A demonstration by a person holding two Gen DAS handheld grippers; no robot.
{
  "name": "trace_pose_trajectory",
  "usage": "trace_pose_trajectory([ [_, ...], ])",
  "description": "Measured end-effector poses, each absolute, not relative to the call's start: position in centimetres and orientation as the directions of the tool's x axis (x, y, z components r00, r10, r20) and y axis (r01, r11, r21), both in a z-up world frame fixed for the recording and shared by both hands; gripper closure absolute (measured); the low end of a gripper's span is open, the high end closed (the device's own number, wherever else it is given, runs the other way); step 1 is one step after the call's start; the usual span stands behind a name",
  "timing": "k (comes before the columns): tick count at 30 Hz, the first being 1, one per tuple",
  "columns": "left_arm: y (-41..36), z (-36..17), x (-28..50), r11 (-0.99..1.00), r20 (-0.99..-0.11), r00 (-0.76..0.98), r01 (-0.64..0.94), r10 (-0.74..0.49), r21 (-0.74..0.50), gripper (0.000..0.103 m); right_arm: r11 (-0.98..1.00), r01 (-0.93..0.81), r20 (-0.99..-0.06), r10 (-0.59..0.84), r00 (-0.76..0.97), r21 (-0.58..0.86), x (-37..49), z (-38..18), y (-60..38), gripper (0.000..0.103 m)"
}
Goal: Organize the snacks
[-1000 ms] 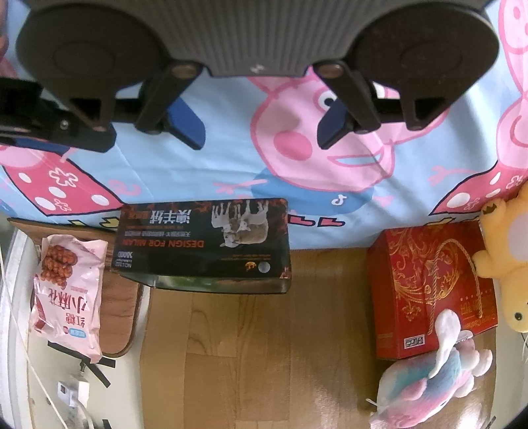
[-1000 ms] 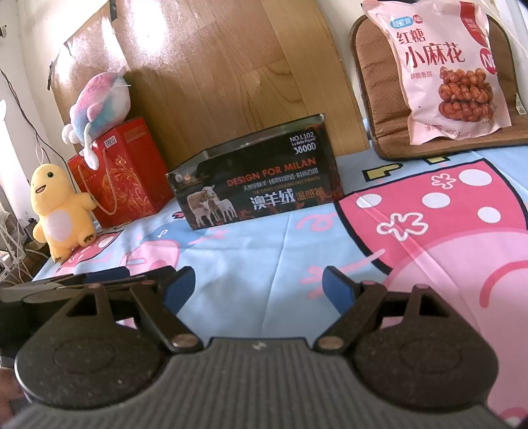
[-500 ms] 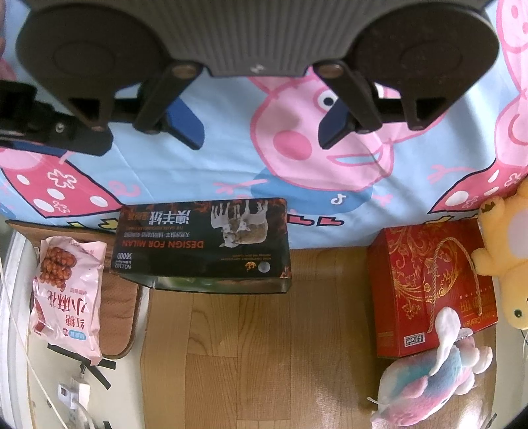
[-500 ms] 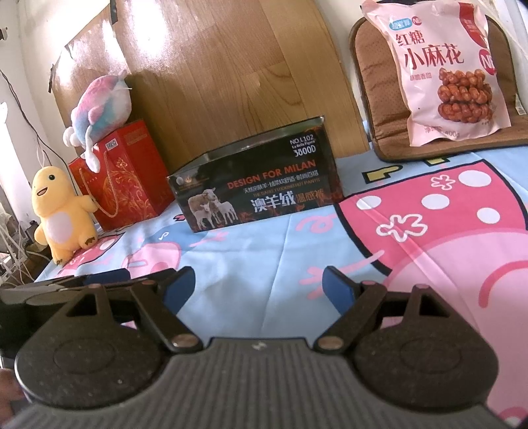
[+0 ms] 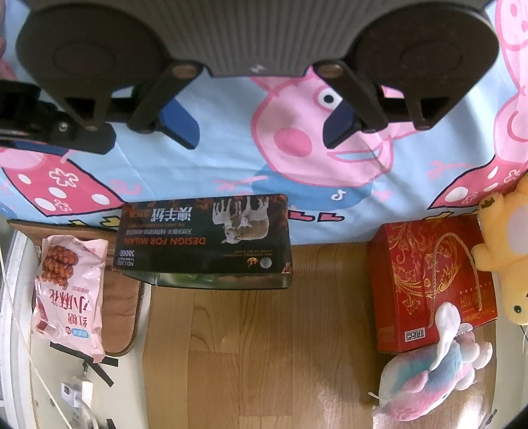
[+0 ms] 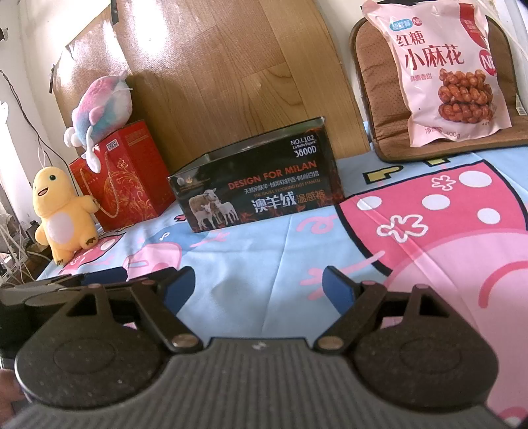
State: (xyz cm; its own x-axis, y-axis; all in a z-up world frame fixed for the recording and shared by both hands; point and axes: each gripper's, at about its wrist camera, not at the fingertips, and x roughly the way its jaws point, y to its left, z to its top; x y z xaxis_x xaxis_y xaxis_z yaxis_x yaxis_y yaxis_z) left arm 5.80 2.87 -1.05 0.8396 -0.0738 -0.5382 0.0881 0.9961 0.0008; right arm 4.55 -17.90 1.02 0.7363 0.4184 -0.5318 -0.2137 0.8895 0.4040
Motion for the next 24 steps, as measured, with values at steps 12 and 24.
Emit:
trace_pose_trajectory([
  [12, 2.83, -1.03, 5.75, 0.996, -0.536, 0.841, 0.087, -0.072, 0.002, 0.018, 0.889, -0.213, -0.532, 0.418, 0.736, 0.405, 4.53, 1.01, -17.89, 0.017],
  [24, 2.83, -1.0, 5.58, 0.996, -0.532, 0.843, 0.088, -0.074, 0.001, 0.018, 0.89, -0.214, -0.531, 0.418, 0.738, 0.403, 4.52, 1.0, -17.89, 0.017],
])
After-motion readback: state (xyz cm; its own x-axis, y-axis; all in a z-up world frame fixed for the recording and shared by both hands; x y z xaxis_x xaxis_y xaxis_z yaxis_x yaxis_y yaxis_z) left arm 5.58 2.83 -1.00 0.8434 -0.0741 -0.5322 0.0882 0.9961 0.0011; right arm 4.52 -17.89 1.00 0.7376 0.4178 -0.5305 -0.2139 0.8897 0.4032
